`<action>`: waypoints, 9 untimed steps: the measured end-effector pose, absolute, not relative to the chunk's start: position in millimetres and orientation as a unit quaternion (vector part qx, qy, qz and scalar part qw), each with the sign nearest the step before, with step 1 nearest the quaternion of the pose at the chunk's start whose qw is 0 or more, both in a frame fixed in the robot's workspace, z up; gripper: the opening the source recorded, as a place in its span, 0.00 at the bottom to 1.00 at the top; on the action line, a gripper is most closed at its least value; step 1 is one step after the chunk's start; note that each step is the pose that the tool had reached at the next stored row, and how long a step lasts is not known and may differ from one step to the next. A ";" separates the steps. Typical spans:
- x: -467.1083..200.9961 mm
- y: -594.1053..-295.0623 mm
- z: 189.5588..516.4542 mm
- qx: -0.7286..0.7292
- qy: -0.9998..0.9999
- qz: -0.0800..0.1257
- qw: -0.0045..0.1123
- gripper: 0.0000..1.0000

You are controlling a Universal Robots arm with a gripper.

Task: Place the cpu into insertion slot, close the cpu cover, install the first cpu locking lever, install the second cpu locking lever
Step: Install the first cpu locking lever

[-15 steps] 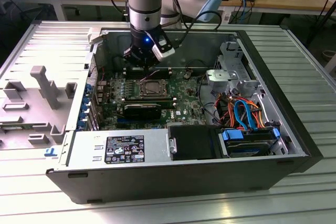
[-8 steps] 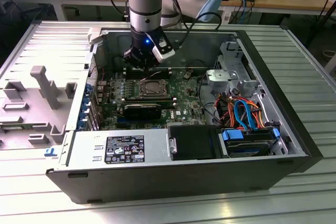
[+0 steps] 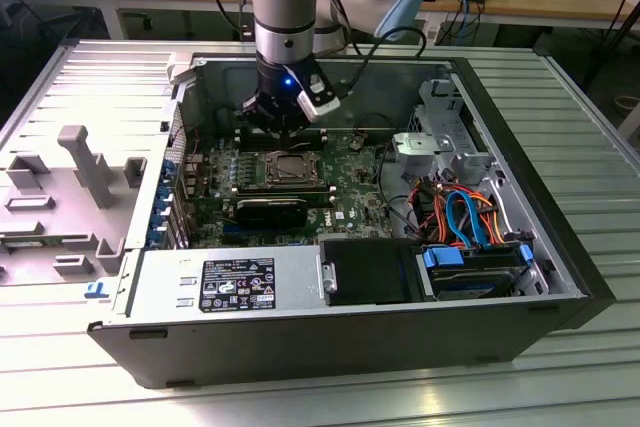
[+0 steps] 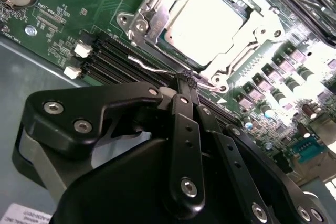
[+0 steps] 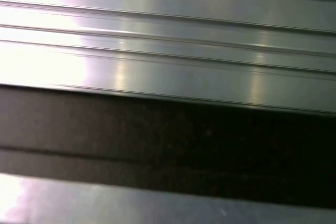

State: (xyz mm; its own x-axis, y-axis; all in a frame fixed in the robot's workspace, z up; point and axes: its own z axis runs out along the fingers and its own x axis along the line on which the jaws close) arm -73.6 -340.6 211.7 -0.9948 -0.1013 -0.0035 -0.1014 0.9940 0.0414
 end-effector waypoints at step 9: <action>-67.4 -340.6 205.6 -0.051 0.998 0.021 0.001 0.11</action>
